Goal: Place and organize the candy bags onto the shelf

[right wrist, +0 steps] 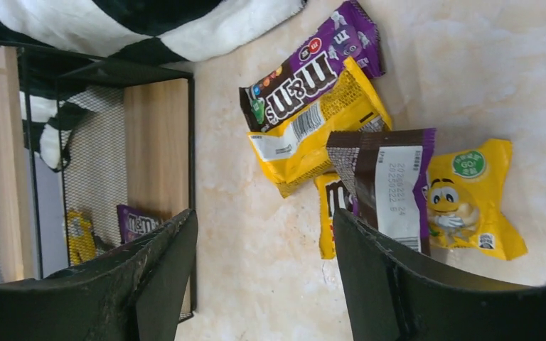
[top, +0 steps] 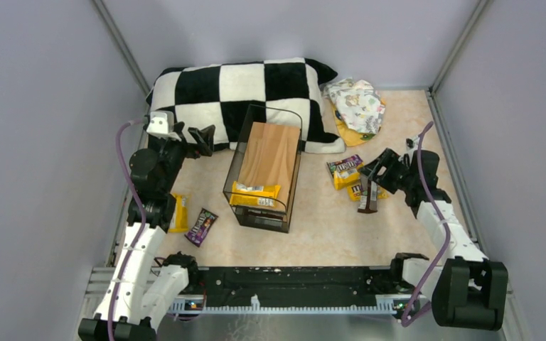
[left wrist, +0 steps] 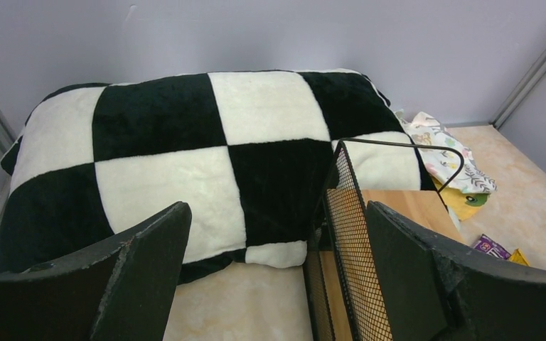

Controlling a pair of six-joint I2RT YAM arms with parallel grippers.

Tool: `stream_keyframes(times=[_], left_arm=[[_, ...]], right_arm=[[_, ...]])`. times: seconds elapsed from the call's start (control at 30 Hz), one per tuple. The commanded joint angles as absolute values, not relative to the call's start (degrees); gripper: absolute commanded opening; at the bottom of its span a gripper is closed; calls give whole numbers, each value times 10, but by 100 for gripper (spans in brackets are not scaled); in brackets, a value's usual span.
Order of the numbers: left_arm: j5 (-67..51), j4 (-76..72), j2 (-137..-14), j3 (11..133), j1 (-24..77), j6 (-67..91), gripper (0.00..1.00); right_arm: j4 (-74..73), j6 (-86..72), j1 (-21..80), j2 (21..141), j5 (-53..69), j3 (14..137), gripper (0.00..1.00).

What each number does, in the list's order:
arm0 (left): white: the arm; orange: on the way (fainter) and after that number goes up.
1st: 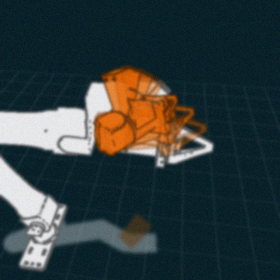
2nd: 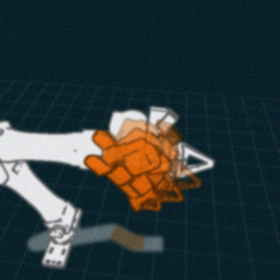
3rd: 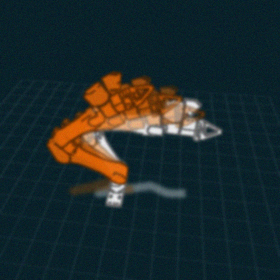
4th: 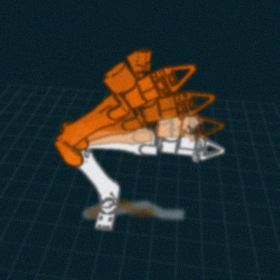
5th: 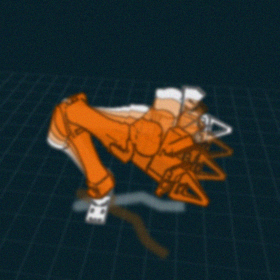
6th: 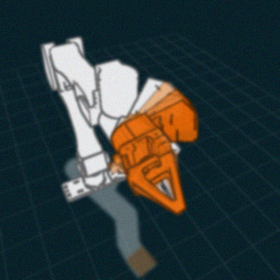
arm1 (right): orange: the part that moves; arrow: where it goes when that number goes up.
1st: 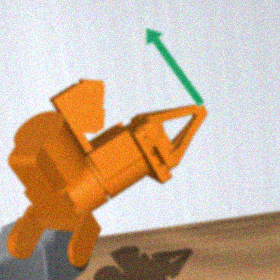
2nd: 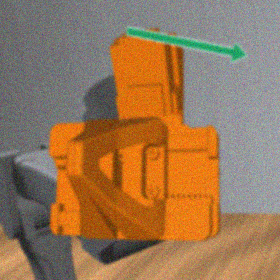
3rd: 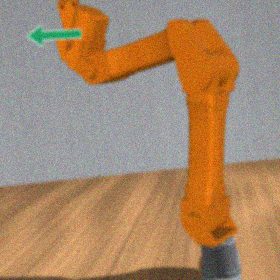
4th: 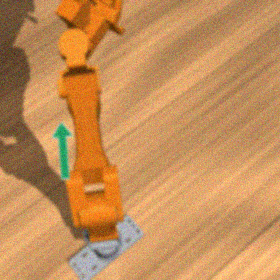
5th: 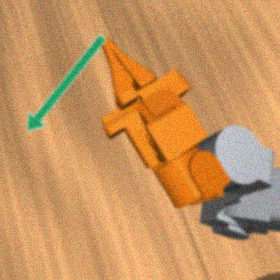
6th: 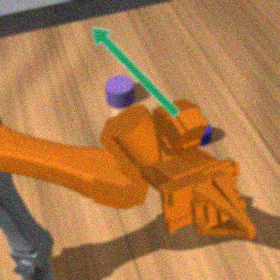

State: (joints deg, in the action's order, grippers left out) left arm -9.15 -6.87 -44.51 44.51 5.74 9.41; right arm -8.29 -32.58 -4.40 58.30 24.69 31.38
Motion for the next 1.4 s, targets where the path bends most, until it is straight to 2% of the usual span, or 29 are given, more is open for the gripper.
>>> stream_keyframes(times=[0.0, 0.1, 0.27, 0.37, 0.53, 0.63, 0.83, 1.0, 1.1, 1.2, 1.27, 1.37], left_arm=[[-104, -99, -440, 451, 61, 98, 99], [-102, -99, -438, 451, 64, 98, 99], [-107, -99, -440, 453, 68, 101, 99], [-114, -99, -441, 454, 68, 104, 99], [-110, -98, -441, 454, 68, 104, 99], [-109, -98, -443, 453, 68, 104, 99], [-111, -99, -445, 453, 69, 106, 99], [-113, -99, -448, 453, 69, 108, 99], [-112, -98, -451, 453, 69, 107, 99], [-111, -98, -451, 453, 69, 107, 99], [-113, -98, -449, 453, 69, 108, 99], [-115, -100, -446, 453, 69, 110, 99]], right_arm=[[-5, -348, -61, 606, 294, 304, 69], [68, -388, -105, 616, 337, 271, 69], [13, -332, -118, 662, 290, 295, 73], [8, -300, -118, 716, 304, 314, 68], [46, -304, -117, 766, 331, 310, 66], [64, -316, -103, 783, 369, 305, 60], [42, -310, -13, 740, 354, 290, 59], [46, -321, 90, 750, 377, 298, 57], [-7, -299, 129, 753, 389, 325, 57], [-139, -248, 131, 718, 293, 368, 57], [-203, -235, 130, 673, 202, 383, 60], [-215, -257, 115, 606, 205, 366, 67]])
